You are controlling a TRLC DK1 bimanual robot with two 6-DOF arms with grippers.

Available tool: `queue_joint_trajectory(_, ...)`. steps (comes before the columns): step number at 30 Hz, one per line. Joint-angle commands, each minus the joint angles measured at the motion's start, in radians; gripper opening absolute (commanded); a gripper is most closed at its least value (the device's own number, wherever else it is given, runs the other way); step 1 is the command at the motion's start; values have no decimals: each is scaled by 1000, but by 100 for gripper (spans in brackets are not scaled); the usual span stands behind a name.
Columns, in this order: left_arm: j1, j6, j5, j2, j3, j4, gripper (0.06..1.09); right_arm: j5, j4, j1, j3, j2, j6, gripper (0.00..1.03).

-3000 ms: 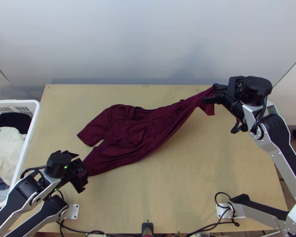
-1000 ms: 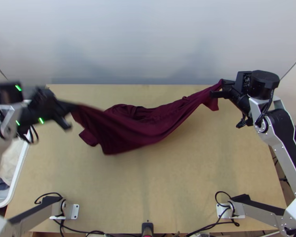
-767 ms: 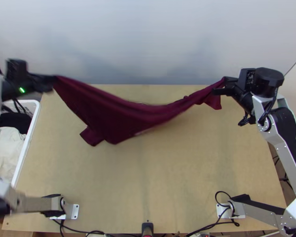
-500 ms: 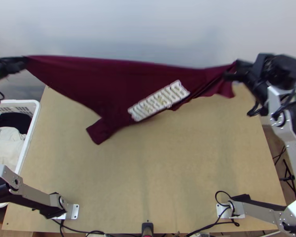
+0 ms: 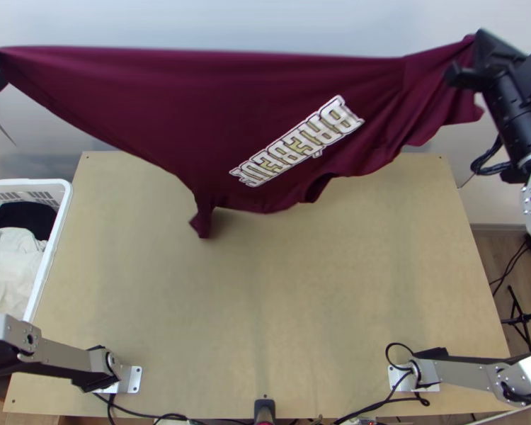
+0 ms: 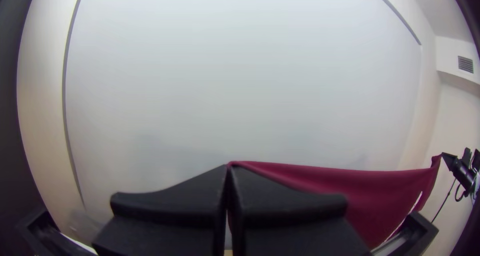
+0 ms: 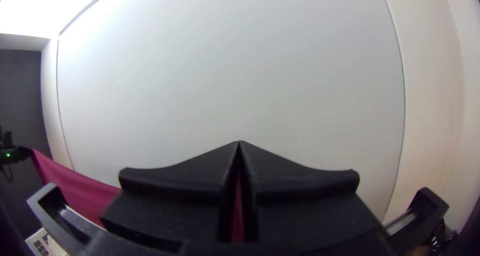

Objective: Fold the t-shirt

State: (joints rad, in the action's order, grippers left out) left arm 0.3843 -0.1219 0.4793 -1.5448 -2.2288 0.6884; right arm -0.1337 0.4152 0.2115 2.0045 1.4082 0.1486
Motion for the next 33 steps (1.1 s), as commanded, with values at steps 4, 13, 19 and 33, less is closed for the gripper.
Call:
queue_joint_trajectory(4,-78,7,-44,38,41,-41,9,-40,-33,39,117,92,-26,3)
queue_joint_trajectory(13,-205,15,-111,-31,41,-141,9,-49,-72,69,327,351,-103,3)
queue_joint_trajectory(19,-305,111,-301,-161,-3,-262,9,-118,-233,80,373,477,-221,3)
queue_joint_trajectory(33,-305,54,-538,12,126,-375,9,-403,-469,46,198,212,-304,3)
